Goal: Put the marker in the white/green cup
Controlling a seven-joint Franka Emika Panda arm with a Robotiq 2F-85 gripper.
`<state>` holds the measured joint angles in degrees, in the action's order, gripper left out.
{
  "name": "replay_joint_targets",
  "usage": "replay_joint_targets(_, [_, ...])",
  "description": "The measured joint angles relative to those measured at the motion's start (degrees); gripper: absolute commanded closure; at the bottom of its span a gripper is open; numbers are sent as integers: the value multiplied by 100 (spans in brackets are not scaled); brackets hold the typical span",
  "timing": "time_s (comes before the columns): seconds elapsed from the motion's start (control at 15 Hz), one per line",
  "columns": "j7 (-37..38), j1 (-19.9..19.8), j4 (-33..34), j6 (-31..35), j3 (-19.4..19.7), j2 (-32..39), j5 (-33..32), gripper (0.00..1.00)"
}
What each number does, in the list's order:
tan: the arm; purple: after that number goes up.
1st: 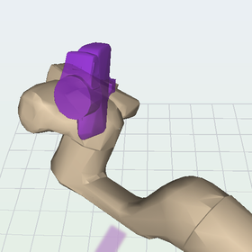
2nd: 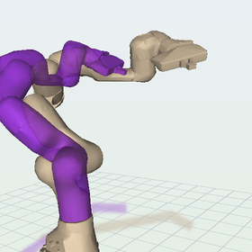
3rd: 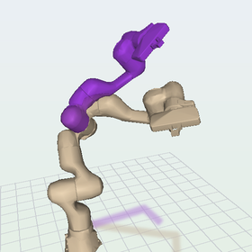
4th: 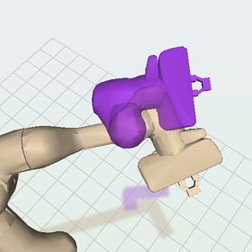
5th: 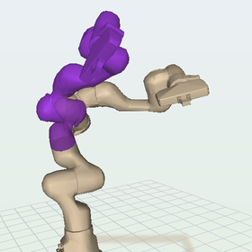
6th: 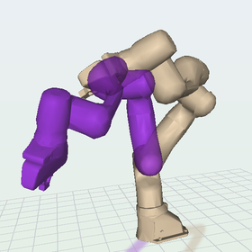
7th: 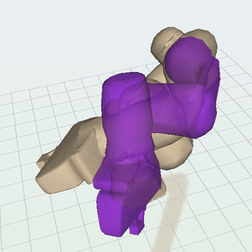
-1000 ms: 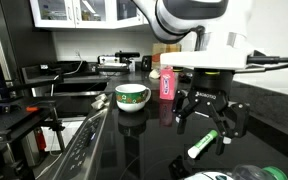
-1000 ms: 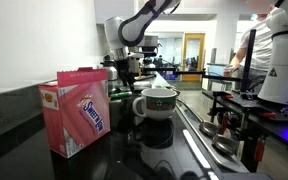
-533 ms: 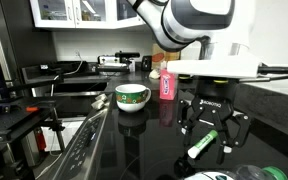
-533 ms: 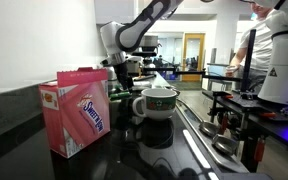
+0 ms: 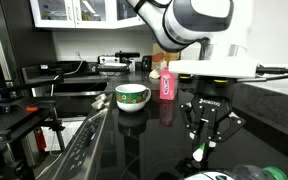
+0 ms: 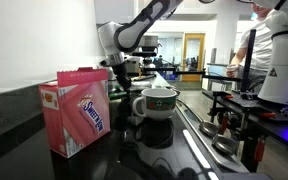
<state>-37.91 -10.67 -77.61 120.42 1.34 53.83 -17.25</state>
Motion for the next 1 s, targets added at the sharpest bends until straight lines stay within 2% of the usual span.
replay_joint_targets(0.07, [0, 1, 9, -13, -8, 0, 0, 95])
replay_joint_targets(0.27, [0, 5, 45, -130, -15, 0, 0, 95])
replay_joint_targets(0.4, [-3, 29, 119, -435, -15, -9, -12, 95])
replay_joint_targets(0.6, [0, 242, 176, -1353, 16, -221, -368, 95])
replay_joint_targets(1.0, [-2, 960, 37, -3258, 43, -939, -1506, 95])
